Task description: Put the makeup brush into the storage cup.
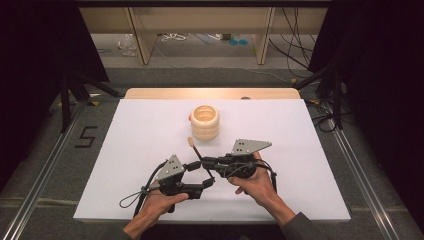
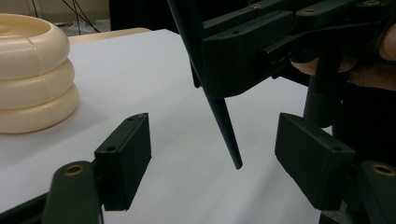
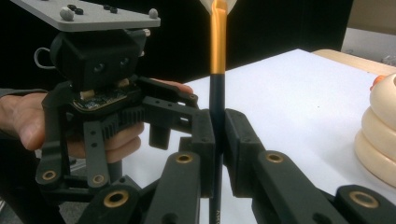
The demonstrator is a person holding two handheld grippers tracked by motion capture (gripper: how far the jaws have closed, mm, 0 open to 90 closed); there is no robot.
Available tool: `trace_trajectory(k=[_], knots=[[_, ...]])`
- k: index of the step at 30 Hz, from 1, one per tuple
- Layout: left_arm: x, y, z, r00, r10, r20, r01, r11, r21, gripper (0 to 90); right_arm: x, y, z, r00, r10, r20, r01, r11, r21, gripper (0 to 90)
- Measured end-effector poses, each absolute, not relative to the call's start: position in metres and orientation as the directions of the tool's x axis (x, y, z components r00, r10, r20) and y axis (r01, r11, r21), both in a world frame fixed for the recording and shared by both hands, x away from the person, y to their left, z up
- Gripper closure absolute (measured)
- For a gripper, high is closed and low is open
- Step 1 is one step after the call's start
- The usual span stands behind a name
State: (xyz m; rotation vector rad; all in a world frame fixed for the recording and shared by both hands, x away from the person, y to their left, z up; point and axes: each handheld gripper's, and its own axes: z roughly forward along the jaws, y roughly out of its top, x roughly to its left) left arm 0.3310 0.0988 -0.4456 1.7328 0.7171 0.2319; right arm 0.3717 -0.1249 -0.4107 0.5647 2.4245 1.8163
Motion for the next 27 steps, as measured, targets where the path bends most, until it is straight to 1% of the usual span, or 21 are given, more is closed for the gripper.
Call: trace_trajectory(k=[2, 9, 10, 11, 12, 14, 17, 20, 25, 27], knots=[[0.3317, 0.0980, -0.4459, 0.796, 0.570, -0.207, 0.336, -0.131, 0.933, 29.1, 0.3721, -0.1233, -0.4113, -0.934, 0.311, 0.175, 0.253, 0.230, 0.940, 83.6], [0.3320, 0.0976, -0.4459, 0.794, 0.563, -0.228, 0.347, -0.113, 0.931, 34.9, 0.3715, -0.1207, -0.4134, -0.937, 0.301, 0.179, 0.257, 0.243, 0.935, 83.6], [0.3317, 0.0983, -0.4453, 0.794, 0.565, -0.223, 0.347, -0.121, 0.930, 35.5, 0.3727, -0.1200, -0.4143, -0.940, 0.303, 0.156, 0.230, 0.228, 0.946, 83.6], [0.3315, 0.0982, -0.4454, 0.790, 0.567, -0.232, 0.354, -0.113, 0.929, 36.3, 0.3722, -0.1199, -0.4142, -0.940, 0.299, 0.162, 0.236, 0.228, 0.945, 83.6], [0.3329, 0.0991, -0.4452, 0.801, 0.559, -0.215, 0.337, -0.125, 0.933, 36.9, 0.3718, -0.1195, -0.4142, -0.940, 0.300, 0.163, 0.236, 0.227, 0.945, 83.6], [0.3317, 0.0986, -0.4450, 0.788, 0.568, -0.239, 0.358, -0.107, 0.927, 38.4, 0.3716, -0.1193, -0.4143, -0.940, 0.299, 0.164, 0.238, 0.231, 0.944, 83.6], [0.3318, 0.0990, -0.4447, 0.787, 0.566, -0.247, 0.365, -0.103, 0.925, 40.4, 0.3698, -0.1186, -0.4145, -0.935, 0.308, 0.177, 0.255, 0.233, 0.939, 83.6], [0.3325, 0.0998, -0.4443, 0.785, 0.565, -0.254, 0.371, -0.100, 0.923, 42.6, 0.3698, -0.1177, -0.4150, -0.937, 0.294, 0.188, 0.260, 0.228, 0.938, 83.6], [0.3328, 0.1003, -0.4438, 0.789, 0.559, -0.257, 0.370, -0.097, 0.924, 46.3, 0.3698, -0.1189, -0.4139, -0.935, 0.308, 0.178, 0.256, 0.233, 0.938, 83.6], [0.3326, 0.1005, -0.4438, 0.792, 0.556, -0.255, 0.369, -0.103, 0.923, 47.8, 0.3697, -0.1186, -0.4141, -0.937, 0.294, 0.190, 0.263, 0.234, 0.936, 83.6]])
